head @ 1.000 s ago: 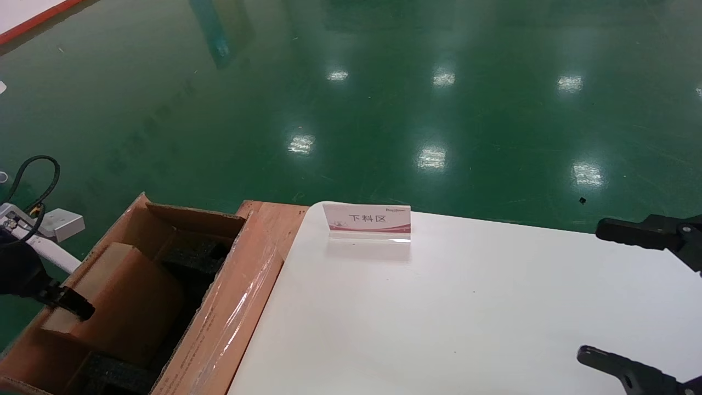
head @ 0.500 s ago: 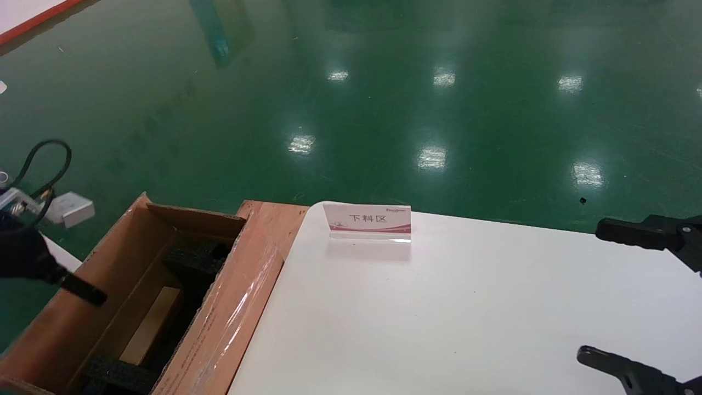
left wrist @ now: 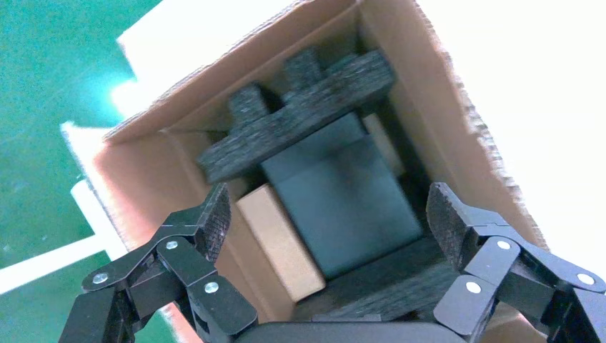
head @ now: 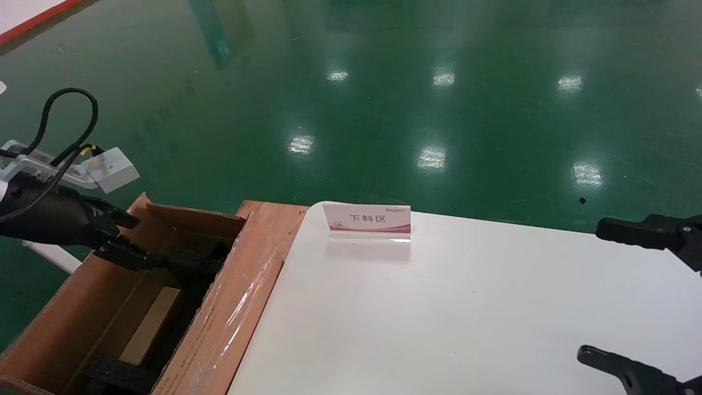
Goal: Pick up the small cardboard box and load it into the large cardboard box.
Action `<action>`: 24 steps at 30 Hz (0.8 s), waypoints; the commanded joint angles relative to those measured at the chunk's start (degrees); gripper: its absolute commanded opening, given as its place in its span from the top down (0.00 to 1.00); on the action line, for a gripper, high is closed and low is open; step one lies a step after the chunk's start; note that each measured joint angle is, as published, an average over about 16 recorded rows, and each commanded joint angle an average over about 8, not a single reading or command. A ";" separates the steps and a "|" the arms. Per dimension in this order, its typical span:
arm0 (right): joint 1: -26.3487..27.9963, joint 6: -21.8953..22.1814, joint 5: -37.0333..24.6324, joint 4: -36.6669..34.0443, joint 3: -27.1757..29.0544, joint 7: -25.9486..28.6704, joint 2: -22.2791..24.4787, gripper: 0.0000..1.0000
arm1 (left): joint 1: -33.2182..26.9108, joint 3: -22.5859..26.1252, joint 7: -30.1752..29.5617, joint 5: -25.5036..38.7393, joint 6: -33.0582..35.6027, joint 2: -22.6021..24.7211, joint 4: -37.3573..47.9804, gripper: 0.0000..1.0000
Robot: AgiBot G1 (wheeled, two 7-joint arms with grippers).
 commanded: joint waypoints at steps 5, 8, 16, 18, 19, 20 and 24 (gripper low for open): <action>0.00 0.01 0.00 -0.01 0.00 -0.01 0.01 0.00 | -0.61 -1.38 0.60 -0.39 0.36 -0.70 -2.61 0.00; 0.00 0.01 0.00 -0.03 -0.01 -0.02 0.01 0.00 | 1.67 -4.41 1.63 -1.05 0.84 -0.26 -2.92 0.00; 0.02 0.00 0.01 -0.05 -0.04 -0.03 0.01 0.00 | 13.23 -19.31 6.38 -4.51 3.16 1.55 -3.90 0.00; 0.02 0.00 0.01 -0.05 -0.04 -0.04 0.01 0.00 | 16.30 -23.26 7.64 -5.42 3.77 2.03 -4.17 0.00; 0.02 0.00 0.02 -0.05 -0.05 -0.04 0.01 0.00 | 17.86 -25.28 8.28 -5.89 4.08 2.27 -4.30 0.00; 0.02 0.00 0.02 -0.05 -0.05 -0.04 0.01 0.00 | 19.36 -27.21 8.90 -6.34 4.38 2.51 -4.43 0.00; 0.03 0.00 0.02 -0.06 -0.06 -0.04 0.02 0.00 | 25.55 -35.19 11.44 -8.19 5.62 3.48 -4.96 0.00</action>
